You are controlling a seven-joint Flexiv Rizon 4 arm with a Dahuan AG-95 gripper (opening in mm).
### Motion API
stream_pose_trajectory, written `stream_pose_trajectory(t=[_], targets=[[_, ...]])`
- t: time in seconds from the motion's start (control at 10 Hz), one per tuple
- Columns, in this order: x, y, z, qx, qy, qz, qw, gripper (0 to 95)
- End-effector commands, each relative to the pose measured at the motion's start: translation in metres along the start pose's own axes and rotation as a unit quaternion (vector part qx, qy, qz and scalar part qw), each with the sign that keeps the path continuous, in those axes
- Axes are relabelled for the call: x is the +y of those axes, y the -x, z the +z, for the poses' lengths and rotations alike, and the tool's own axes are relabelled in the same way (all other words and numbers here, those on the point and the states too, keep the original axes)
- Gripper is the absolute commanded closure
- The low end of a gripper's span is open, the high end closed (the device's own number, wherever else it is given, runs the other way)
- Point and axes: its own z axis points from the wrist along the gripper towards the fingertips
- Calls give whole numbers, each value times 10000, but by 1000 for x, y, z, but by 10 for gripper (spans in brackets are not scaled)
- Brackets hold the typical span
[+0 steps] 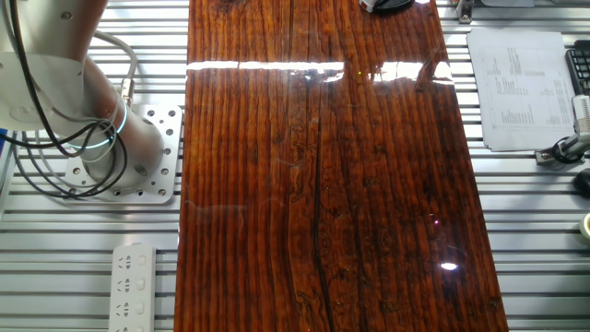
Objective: Install the light bulb by rotating it
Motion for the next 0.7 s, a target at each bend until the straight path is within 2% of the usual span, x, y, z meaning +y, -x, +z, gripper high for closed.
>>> stream_pose_trajectory(t=[0.1,0.7], targets=[[-2,-2,3,-5,-37,420,9991,760],[-2,-3,2,22,11,1362,9907,760]])
